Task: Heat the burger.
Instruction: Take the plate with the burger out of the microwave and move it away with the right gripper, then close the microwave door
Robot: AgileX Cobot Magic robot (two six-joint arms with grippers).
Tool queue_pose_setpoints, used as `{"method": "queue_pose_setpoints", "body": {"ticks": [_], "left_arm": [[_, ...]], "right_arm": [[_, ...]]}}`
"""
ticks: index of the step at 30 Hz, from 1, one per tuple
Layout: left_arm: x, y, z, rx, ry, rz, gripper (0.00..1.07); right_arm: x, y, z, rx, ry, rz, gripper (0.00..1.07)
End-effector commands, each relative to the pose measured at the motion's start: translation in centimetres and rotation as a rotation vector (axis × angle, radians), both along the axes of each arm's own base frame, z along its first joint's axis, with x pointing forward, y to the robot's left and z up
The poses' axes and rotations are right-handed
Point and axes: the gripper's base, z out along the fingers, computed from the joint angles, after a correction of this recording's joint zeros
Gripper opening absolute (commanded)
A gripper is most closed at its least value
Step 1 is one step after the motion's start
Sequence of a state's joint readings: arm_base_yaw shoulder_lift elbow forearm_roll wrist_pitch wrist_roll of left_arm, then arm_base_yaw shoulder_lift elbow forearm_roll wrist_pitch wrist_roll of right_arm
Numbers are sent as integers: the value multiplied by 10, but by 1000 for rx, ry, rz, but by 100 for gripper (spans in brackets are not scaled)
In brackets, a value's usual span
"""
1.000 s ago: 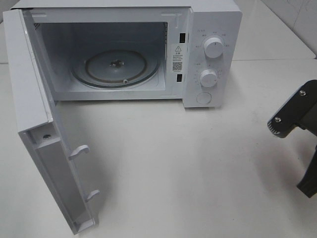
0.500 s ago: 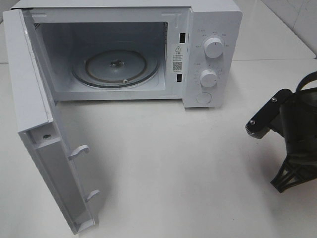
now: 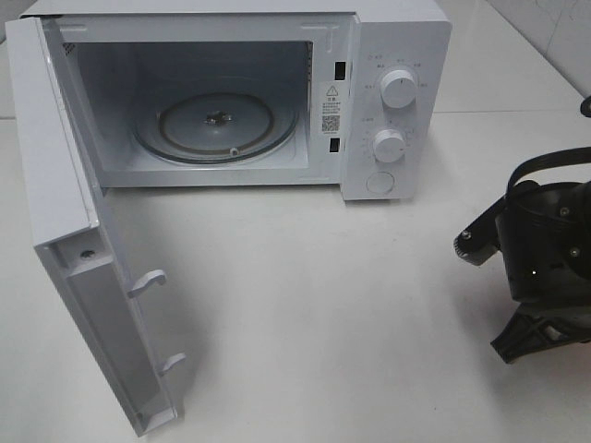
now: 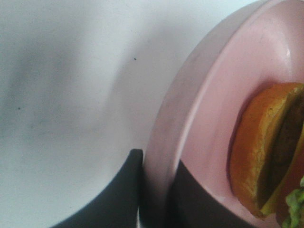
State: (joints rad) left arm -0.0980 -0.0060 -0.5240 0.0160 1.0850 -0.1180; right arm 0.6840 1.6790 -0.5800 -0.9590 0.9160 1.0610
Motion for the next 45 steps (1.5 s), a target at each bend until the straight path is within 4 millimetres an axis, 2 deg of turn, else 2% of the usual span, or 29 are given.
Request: {"method": "queue_pose_setpoints", "body": {"ticks": [1, 3, 9, 11, 20, 25, 27, 28, 30, 33, 35, 38, 40, 43, 45], "left_arm": [[-2, 0, 0, -8, -26, 1, 98], [-2, 0, 0, -8, -26, 1, 98], [-2, 0, 0, -8, -26, 1, 98], [-2, 0, 0, -8, -26, 1, 98], [-2, 0, 0, -8, -26, 1, 98], [-2, 0, 0, -8, -26, 1, 98], [-2, 0, 0, -8, -26, 1, 98], [-2, 0, 0, -8, -26, 1, 98], [-2, 0, 0, -8, -26, 1, 98], [-2, 0, 0, -8, -26, 1, 98], [-2, 0, 0, -8, -26, 1, 98], [-2, 0, 0, -8, -26, 1, 98], [-2, 0, 0, -8, -26, 1, 98], [-2, 0, 0, -8, -26, 1, 98], [-2, 0, 0, -8, -26, 1, 98]], "right_arm": [[4, -7, 0, -74, -4, -11, 1], [7, -11, -10, -62, 26, -41, 1], [8, -11, -17, -53, 17, -70, 1], [8, -9, -28, -40, 38, -69, 1], [7, -9, -44, -54, 61, -100, 3], [5, -8, -50, -29, 77, -99, 8], [5, -8, -50, -22, 79, -100, 18], [5, -8, -50, -22, 79, -100, 18], [5, -7, -47, -16, 73, -97, 29], [5, -6, -45, -8, 66, -100, 35], [4, -5, -32, 40, 47, -116, 49], [2, -4, -24, 74, 43, -115, 52], [-2, -3, -10, 127, 46, -108, 55], [-3, -3, -4, 152, 46, -101, 55], [-11, 0, 19, 272, 52, -53, 59]]}}
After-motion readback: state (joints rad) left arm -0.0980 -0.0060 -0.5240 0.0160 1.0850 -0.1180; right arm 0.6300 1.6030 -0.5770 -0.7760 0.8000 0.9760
